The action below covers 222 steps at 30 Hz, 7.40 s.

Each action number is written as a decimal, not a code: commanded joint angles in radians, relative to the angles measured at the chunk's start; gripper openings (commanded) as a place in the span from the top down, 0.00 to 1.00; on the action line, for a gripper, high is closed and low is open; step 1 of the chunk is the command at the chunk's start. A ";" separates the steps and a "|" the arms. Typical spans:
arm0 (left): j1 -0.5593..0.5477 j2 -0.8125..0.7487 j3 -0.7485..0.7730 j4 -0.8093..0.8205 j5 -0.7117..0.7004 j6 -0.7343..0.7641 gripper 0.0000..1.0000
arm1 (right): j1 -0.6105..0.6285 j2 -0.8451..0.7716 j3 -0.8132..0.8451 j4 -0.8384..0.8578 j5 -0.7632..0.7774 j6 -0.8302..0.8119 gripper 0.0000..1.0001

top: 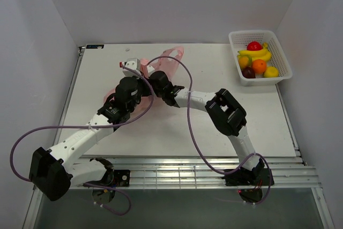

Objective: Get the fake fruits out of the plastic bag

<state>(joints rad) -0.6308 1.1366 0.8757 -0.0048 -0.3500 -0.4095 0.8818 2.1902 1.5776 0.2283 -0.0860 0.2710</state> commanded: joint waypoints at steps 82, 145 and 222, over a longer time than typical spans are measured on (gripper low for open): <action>-0.014 -0.089 0.180 -0.066 0.103 0.155 1.00 | 0.112 -0.242 -0.470 0.384 -0.041 0.372 0.10; -0.021 -0.010 0.121 0.175 0.723 0.196 1.00 | 0.126 -1.046 -0.323 -0.778 0.667 0.111 0.10; -0.101 -0.411 -0.277 -0.161 0.660 -0.089 0.32 | 0.046 -0.679 -0.643 -0.111 0.364 0.088 0.10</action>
<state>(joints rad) -0.7273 0.7712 0.5499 -0.0971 0.3656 -0.4808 0.9245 1.6749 0.8623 0.2581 0.3977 0.3817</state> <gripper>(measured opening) 0.573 0.905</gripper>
